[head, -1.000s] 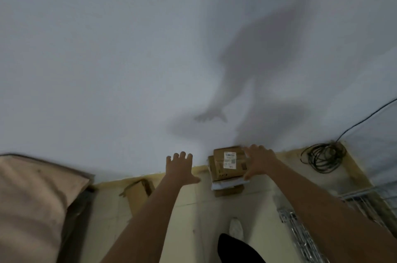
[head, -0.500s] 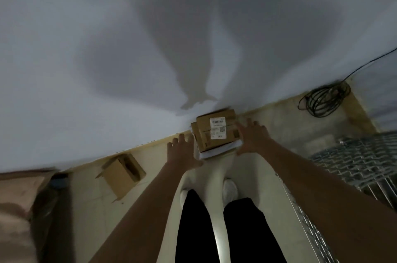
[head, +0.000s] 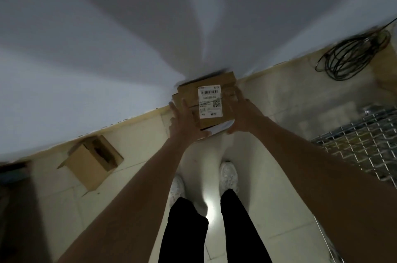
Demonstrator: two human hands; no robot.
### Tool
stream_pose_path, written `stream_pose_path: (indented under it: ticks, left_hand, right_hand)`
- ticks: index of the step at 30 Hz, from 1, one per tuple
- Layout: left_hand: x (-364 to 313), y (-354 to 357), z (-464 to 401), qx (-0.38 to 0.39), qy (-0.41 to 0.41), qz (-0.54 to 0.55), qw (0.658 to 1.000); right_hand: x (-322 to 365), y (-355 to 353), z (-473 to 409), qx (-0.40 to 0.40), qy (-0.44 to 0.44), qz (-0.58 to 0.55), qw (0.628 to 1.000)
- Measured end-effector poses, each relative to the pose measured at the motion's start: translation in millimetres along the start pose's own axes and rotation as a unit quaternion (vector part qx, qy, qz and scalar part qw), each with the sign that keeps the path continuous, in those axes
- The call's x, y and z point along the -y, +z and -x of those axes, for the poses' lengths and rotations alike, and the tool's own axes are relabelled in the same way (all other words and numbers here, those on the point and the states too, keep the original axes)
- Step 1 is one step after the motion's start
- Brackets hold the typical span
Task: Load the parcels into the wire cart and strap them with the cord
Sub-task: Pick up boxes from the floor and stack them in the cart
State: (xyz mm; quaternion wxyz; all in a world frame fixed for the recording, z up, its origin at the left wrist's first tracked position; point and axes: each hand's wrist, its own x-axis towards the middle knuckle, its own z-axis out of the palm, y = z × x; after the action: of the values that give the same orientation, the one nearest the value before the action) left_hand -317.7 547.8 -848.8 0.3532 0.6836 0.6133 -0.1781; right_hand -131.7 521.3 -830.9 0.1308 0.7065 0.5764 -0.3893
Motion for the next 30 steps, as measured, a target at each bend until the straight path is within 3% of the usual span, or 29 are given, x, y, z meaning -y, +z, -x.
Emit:
stream_pose_path:
  ticks: [3,9,12,15,19,23,27,30]
  left_hand:
    - [6.8,16.3,-13.0,-0.025,0.063,-0.026,0.997]
    - [7.3,24.4,-11.7,-0.063,0.072,-0.164,0.982]
    - [0.0,18.9,-24.6,-0.126,0.126,-0.259,0.949]
    - [1.4,23.9,-52.6,-0.178,0.201,-0.303,0.914]
    - [-1.6,26.9,-63.9,-0.078,0.177,-0.397,0.897]
    - [-9.4,27.0,-58.0,-0.099,0.129,-0.354,0.921]
    - [-36.7,-0.1,-19.1,-0.057,0.213,-0.479,0.85]
    - [-66.7,-26.0,9.8,-0.049,0.263,-0.474,0.839]
  right_hand:
    - [-0.3,15.2,-0.4,-0.029,-0.032,0.027,0.999]
    - [-6.8,34.2,5.2,-0.046,-0.021,0.182,0.982]
    - [-6.5,29.4,-15.6,-0.089,-0.027,0.223,0.97]
    - [-4.2,29.6,-38.3,-0.08,-0.049,0.268,0.959]
    - [-5.2,34.8,-50.1,-0.074,-0.059,0.282,0.955]
    - [1.7,31.6,-42.9,-0.072,-0.051,0.274,0.958]
    - [-4.9,17.0,-2.8,-0.068,-0.041,0.22,0.972]
    - [-15.9,-1.7,45.3,-0.056,-0.004,0.169,0.984]
